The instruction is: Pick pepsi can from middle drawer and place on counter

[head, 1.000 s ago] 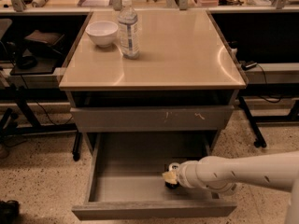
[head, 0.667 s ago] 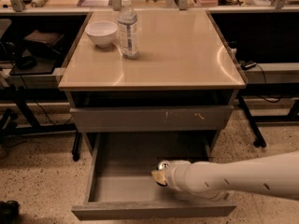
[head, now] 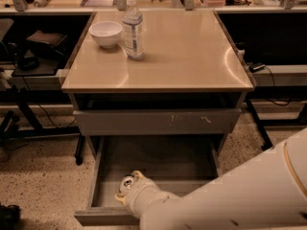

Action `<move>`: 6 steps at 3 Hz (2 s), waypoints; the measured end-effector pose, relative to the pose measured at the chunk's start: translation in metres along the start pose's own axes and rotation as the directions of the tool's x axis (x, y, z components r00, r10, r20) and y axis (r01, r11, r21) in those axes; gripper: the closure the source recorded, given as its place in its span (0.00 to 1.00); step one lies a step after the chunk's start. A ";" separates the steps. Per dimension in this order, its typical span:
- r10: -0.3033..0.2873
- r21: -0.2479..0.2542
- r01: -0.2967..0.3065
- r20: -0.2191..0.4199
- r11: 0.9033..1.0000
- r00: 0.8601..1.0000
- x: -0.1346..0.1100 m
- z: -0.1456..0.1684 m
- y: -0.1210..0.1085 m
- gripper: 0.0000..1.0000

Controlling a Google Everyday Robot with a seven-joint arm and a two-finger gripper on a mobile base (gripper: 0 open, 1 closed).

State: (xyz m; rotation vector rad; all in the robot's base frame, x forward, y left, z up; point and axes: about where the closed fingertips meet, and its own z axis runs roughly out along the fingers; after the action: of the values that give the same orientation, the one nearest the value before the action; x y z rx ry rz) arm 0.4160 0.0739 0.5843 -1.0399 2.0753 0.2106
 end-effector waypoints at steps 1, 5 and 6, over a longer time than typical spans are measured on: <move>-0.115 0.004 0.115 0.012 0.993 0.993 -0.009 -0.016 0.018 1.00; 0.020 0.135 -0.029 0.066 0.990 0.998 -0.077 -0.075 -0.137 1.00; 0.040 0.160 -0.048 0.053 0.986 0.998 -0.067 -0.084 -0.165 1.00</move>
Offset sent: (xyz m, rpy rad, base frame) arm 0.0137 -0.0210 0.0240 -0.0484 -0.0234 -0.0122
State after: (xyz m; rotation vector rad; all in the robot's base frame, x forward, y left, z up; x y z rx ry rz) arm 0.5129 -0.0311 0.7199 -0.8834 2.0351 0.0874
